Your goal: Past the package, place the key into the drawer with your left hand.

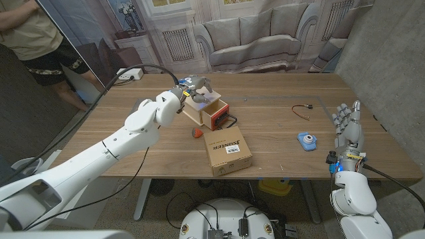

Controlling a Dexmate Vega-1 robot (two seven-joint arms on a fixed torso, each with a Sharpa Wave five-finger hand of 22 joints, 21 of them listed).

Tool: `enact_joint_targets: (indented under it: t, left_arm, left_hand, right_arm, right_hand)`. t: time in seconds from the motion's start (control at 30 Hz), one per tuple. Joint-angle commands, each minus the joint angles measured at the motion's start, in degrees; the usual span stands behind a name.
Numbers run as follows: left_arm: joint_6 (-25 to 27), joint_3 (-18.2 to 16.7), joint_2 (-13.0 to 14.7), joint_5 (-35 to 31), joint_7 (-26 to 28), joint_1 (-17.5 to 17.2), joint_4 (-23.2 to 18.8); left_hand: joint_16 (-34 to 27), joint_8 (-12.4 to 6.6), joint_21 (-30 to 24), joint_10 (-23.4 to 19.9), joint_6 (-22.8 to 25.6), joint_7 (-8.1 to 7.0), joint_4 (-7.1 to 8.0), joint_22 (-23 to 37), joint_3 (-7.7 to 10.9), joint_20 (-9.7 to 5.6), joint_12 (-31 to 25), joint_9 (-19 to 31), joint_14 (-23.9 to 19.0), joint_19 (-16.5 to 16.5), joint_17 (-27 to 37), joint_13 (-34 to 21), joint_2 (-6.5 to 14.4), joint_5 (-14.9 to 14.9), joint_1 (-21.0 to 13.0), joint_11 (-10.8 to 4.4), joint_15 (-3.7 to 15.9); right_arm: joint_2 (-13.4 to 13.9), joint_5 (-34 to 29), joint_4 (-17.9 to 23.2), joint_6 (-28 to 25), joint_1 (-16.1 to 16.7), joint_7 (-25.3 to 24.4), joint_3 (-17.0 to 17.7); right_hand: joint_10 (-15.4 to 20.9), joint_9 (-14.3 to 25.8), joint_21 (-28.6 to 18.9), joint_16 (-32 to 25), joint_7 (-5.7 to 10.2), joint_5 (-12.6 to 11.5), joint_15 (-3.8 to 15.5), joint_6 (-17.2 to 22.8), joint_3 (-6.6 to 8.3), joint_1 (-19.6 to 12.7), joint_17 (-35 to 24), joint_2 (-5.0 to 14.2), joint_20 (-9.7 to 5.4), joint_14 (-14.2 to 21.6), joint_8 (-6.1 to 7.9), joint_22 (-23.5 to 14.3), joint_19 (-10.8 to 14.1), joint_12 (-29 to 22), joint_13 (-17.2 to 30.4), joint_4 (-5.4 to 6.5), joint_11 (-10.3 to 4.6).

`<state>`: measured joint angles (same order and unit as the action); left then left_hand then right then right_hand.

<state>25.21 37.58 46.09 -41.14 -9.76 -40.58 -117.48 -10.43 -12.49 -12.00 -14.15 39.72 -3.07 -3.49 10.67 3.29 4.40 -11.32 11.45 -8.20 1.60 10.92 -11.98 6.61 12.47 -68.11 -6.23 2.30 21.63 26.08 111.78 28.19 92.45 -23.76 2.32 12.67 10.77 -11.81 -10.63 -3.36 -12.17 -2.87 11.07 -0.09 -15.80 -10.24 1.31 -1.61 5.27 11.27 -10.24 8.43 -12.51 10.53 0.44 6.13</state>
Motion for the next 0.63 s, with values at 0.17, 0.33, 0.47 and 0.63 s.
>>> enact_joint_targets:
  t: [0.17,0.33,0.47,0.63]
  left_arm:
    - [0.0,-1.7,1.1,2.6,0.2,-0.3,-1.5]
    - [-0.5,-2.5,1.8,3.3,1.3,-0.8,-1.9]
    - [-0.8,-3.4,2.1,4.5,2.2,-1.4,-2.1]
    - [-0.8,-3.6,2.7,4.9,2.2,-1.6,-2.4]
  left_hand:
    - [-0.5,1.01,0.2,0.6,-2.2,-0.10,1.46,0.2,-0.70,-0.06,-0.3,0.0,0.7,0.8,0.2,-0.1,-0.3,0.4,2.2,0.62,0.79]
    - [-0.5,1.26,0.2,0.7,-2.9,-0.14,1.97,0.2,-1.16,-0.01,-0.3,0.0,0.9,1.0,0.2,0.0,-0.5,0.5,3.2,0.63,0.71]
    - [-0.5,1.27,0.2,0.8,-2.9,-0.14,2.13,0.2,-1.30,0.08,-0.3,-0.1,0.9,1.1,0.2,0.0,-0.6,0.5,3.5,0.54,0.72]
    - [-0.5,1.25,0.2,0.8,-3.0,-0.21,2.37,0.2,-1.43,0.11,-0.4,-0.1,1.0,1.2,0.2,0.0,-0.5,0.6,3.9,0.50,0.74]
  right_arm:
    - [-0.4,-0.3,-0.1,0.3,0.2,-0.1,-0.4]
    - [-0.2,-1.0,0.7,-0.6,0.1,-0.6,-0.6]
    - [0.1,-1.2,1.4,-1.6,-0.2,-0.8,-0.8]
    - [0.5,-1.4,1.8,-2.6,-0.8,-0.9,-1.2]
  right_hand:
    - [0.4,0.1,0.4,-0.1,0.10,-0.3,-0.23,0.2,-0.50,-0.1,-0.3,0.53,0.34,0.3,0.07,-0.3,0.2,-0.1,0.3,-0.14,0.11]
    - [0.5,0.1,0.4,-0.1,0.09,-0.3,-0.13,0.2,-0.52,-0.1,-0.3,0.55,0.38,0.3,0.07,-0.3,0.2,-0.1,0.3,-0.15,0.26]
    - [0.4,0.1,0.4,-0.1,0.16,-0.3,-0.18,0.2,-0.55,-0.1,-0.3,0.57,0.40,0.3,0.06,-0.3,0.2,-0.1,0.3,-0.16,0.09]
    - [0.4,0.1,0.4,-0.1,0.11,-0.3,-0.20,0.2,-0.57,-0.1,-0.3,0.59,0.40,0.3,0.06,-0.3,0.1,-0.1,0.3,-0.17,0.10]
